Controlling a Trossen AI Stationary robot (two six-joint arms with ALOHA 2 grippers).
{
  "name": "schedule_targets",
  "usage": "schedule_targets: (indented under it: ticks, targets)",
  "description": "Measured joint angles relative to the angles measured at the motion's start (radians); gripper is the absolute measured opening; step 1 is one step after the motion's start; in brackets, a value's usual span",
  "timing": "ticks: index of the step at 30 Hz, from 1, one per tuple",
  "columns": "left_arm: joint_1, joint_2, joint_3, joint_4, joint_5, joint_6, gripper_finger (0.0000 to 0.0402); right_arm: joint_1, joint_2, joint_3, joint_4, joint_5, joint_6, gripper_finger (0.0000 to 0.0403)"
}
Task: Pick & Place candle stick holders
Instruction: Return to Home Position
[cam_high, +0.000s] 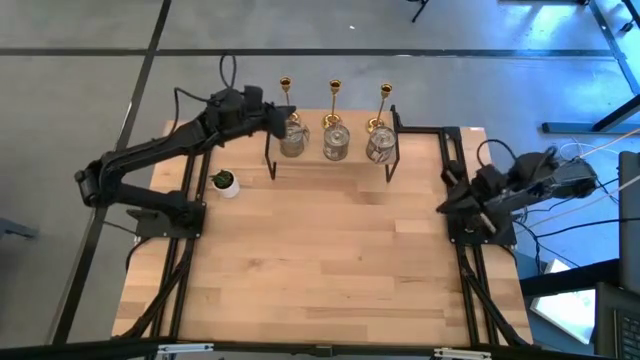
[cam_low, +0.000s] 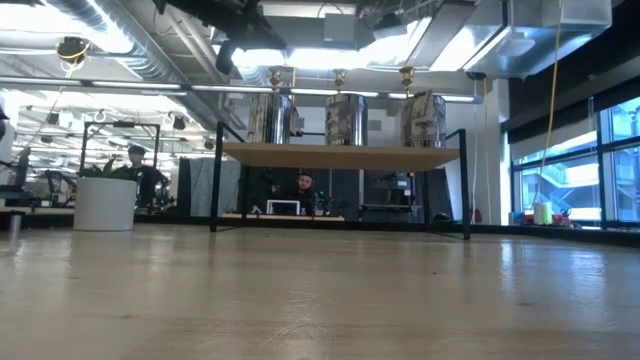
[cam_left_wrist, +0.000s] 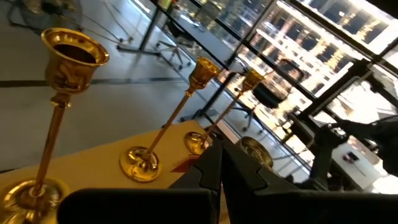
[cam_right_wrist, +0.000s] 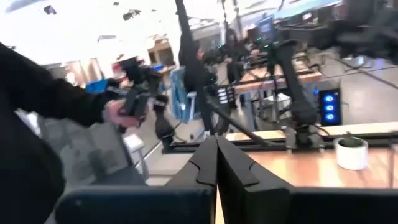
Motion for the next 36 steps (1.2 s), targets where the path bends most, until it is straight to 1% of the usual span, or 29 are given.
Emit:
schedule_targets:
  ticks: [3,5,6,9,12,15,18,22,25,30,36]
  targets:
    - [-0.042,0.001,0.000,0.000,-0.092,-0.013,0.0002,0.000,-0.122,-0.092,0.005,0.012,0.016,0.0001]
    - [-0.063,0.001,0.000,0.000,-0.129,-0.013,0.0002,0.000,-0.203,-0.156,0.002,0.011,0.017,0.0001]
    - [-0.070,0.001,0.000,0.000,-0.140,-0.014,0.0002,-0.001,-0.242,-0.188,0.005,0.012,0.009,0.0001]
    - [-0.082,0.001,0.000,0.000,-0.161,-0.029,0.0002,-0.010,-0.335,-0.287,0.001,0.074,0.000,0.0001]
    - [-0.083,0.001,0.000,0.000,-0.163,-0.036,0.0002,-0.024,-0.383,-0.374,0.010,0.095,0.000,0.0000]
    - [-0.083,0.001,0.000,0.000,-0.159,-0.036,0.0002,-0.036,-0.384,-0.457,0.080,0.096,-0.001,0.0000]
    - [-0.083,0.001,0.000,0.000,-0.158,-0.036,0.0002,-0.051,-0.371,-0.527,0.217,0.096,-0.036,0.0000]
    - [-0.083,0.001,0.000,0.000,-0.135,-0.036,0.0002,-0.087,-0.354,-0.596,0.323,0.141,-0.078,0.0000]
    - [-0.083,0.001,0.000,0.000,-0.126,-0.037,0.0002,-0.129,-0.352,-0.637,0.325,0.149,-0.070,0.0000]
    - [-0.083,0.001,0.000,-0.001,-0.124,-0.031,0.0002,-0.194,-0.352,-0.673,0.330,0.091,-0.045,0.0000]
    - [-0.083,0.001,0.000,-0.001,-0.117,-0.029,0.0002,-0.247,-0.352,-0.690,0.318,0.051,-0.039,0.0000]
